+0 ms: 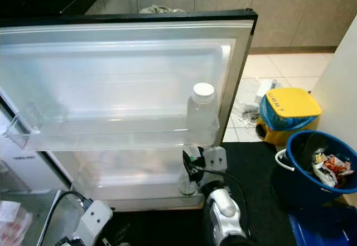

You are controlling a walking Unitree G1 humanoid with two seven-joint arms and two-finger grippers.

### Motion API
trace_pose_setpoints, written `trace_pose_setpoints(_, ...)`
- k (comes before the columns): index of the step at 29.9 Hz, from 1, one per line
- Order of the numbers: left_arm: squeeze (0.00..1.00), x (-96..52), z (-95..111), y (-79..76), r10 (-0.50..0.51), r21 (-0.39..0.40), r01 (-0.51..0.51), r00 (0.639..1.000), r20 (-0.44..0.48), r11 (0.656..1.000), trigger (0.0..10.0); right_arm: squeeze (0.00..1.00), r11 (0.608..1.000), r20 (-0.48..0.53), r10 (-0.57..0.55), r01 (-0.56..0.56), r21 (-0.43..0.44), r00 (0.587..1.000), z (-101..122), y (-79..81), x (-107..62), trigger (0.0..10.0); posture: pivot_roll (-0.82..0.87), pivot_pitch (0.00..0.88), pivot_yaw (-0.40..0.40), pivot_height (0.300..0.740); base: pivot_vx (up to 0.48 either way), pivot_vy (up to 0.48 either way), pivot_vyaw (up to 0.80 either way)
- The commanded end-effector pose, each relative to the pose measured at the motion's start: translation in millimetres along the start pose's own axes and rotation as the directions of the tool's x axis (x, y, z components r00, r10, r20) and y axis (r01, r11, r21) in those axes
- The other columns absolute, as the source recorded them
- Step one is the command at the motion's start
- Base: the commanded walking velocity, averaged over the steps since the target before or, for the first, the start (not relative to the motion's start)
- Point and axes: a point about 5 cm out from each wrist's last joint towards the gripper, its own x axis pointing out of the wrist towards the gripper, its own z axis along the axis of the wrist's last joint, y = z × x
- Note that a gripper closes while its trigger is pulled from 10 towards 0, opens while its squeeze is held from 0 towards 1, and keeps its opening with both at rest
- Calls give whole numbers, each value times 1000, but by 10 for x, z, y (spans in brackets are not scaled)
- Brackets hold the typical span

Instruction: Restocking fridge

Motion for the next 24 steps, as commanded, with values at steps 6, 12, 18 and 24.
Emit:
trace_pose_setpoints(6,0,63,-116,-133,-16,-35,15,999,-30,999,10000,0,1000,-94,-7,10,27,996,-237,-74,-256,10000,-37,166,-11,585,0,0,0)
trace_pose_setpoints(12,0,79,-251,-206,7,-70,-13,997,-75,997,10000,0,997,-175,-81,80,-8,981,-389,-264,-513,10000,-63,140,-29,585,0,0,0)
trace_pose_setpoints(18,0,-11,-560,-63,229,-149,-271,941,-248,951,10000,0,957,-454,-291,253,-142,842,-836,-498,-1039,10000,-36,97,-34,585,0,0,0)
trace_pose_setpoints(24,0,-128,-770,17,336,-266,-450,862,-379,853,10000,0,940,-561,-337,242,-239,756,-1010,-449,-1181,10000,-26,82,-36,585,0,0,0)
